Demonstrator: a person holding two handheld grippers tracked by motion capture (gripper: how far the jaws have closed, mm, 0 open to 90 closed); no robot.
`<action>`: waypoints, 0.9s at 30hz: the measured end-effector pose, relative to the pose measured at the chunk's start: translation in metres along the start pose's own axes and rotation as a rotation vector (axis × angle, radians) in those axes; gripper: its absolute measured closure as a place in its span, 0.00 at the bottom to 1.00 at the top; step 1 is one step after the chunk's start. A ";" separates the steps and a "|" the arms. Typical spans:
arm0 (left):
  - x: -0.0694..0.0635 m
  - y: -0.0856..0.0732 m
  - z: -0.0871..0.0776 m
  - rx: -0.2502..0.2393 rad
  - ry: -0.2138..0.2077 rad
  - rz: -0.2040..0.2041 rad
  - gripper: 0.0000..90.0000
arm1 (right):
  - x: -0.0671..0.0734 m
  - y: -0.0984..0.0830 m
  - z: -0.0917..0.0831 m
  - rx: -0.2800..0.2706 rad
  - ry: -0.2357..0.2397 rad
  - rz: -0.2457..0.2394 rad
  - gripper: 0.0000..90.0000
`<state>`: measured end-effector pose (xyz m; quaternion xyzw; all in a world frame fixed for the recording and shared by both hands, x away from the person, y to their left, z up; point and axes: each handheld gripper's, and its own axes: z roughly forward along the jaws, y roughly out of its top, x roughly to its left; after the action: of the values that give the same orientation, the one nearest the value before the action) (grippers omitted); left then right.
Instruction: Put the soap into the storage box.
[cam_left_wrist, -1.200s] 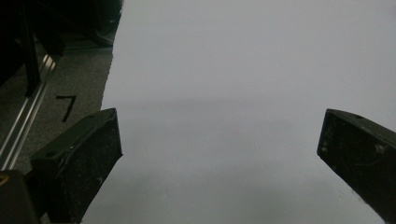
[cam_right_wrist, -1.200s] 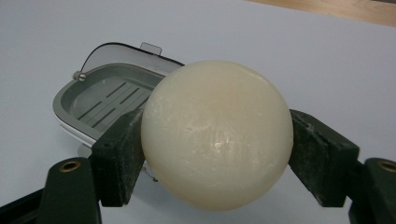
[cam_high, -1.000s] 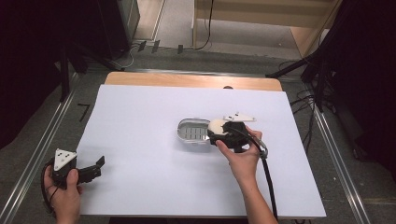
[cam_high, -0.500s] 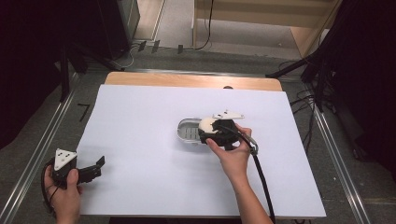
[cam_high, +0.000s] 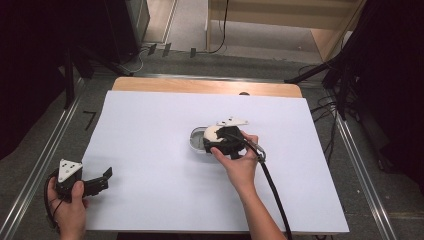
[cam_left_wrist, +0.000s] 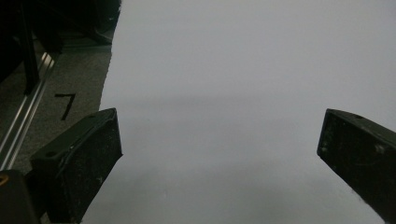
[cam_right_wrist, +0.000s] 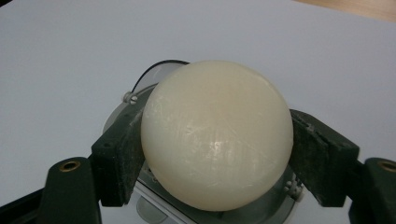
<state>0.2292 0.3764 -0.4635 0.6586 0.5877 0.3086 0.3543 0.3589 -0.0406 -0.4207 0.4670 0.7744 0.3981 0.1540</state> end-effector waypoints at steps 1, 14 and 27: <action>0.000 0.000 0.000 0.000 0.000 0.000 0.00 | 0.000 0.000 0.001 0.000 -0.001 -0.003 0.29; 0.000 0.000 0.000 0.002 0.001 0.001 0.00 | 0.002 -0.003 0.014 0.042 -0.003 0.003 0.28; 0.000 0.000 0.000 0.007 0.000 0.003 0.00 | 0.000 -0.004 0.019 0.056 -0.001 0.019 0.28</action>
<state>0.2294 0.3763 -0.4634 0.6606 0.5879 0.3072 0.3516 0.3679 -0.0328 -0.4362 0.4787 0.7806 0.3775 0.1378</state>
